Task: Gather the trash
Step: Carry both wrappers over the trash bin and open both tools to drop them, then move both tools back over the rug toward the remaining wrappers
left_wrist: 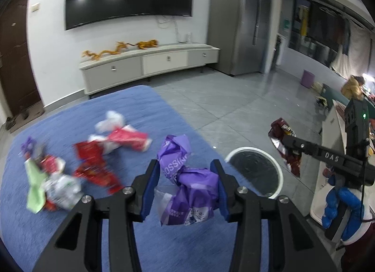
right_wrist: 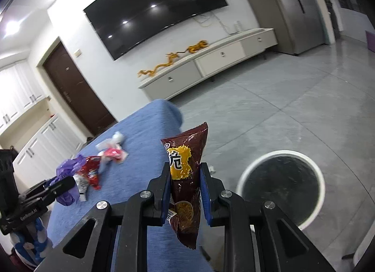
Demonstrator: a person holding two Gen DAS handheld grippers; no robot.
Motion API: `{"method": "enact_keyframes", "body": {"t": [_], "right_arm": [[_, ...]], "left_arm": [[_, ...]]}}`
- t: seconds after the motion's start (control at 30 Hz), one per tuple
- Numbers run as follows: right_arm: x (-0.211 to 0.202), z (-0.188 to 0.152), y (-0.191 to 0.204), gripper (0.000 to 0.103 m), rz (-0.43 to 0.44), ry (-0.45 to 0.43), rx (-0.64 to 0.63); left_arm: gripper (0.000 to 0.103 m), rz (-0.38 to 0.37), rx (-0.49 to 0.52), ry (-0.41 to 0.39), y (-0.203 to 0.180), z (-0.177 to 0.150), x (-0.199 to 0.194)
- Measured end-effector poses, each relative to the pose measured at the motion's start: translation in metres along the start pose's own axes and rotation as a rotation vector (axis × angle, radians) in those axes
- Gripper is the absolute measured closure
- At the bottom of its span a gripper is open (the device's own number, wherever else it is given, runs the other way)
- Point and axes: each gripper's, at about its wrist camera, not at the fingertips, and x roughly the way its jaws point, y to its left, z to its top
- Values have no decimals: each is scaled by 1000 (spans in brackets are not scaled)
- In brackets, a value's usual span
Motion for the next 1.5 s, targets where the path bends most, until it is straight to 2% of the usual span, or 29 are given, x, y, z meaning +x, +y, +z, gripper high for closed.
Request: {"method": "enact_keyframes", "body": {"t": [0.33,0.73,0.8,0.9,0.97,1.1,1.2,1.33,1.5], "right_arm": [[-4,-5,-71,81,-103,3,125],[26,-4,-133,81,-210,57,216],[31,-3,-141,79,-223,68,227],[40,-4,-152,77,-249,85,240],[44,-5,-158,71,-263,98,244],[46,-9,-162,62,-292,111,247],[46,-10,-161,59,-306,115,253],[42,-4,-161,59,-321,112,243],[22,7,-142,59,-332,64,208]], "left_arm": [[60,-101,78,76,-64,34,72],[58,-214,121,158,-133,60,168],[56,-238,115,178,-139,60,182],[39,-274,90,209,-144,59,200],[34,-288,67,217,-148,60,211],[34,-287,51,231,-148,59,219],[34,-277,51,227,-148,57,218],[34,-249,64,183,-141,58,200],[34,-199,55,111,-124,59,167]]}}
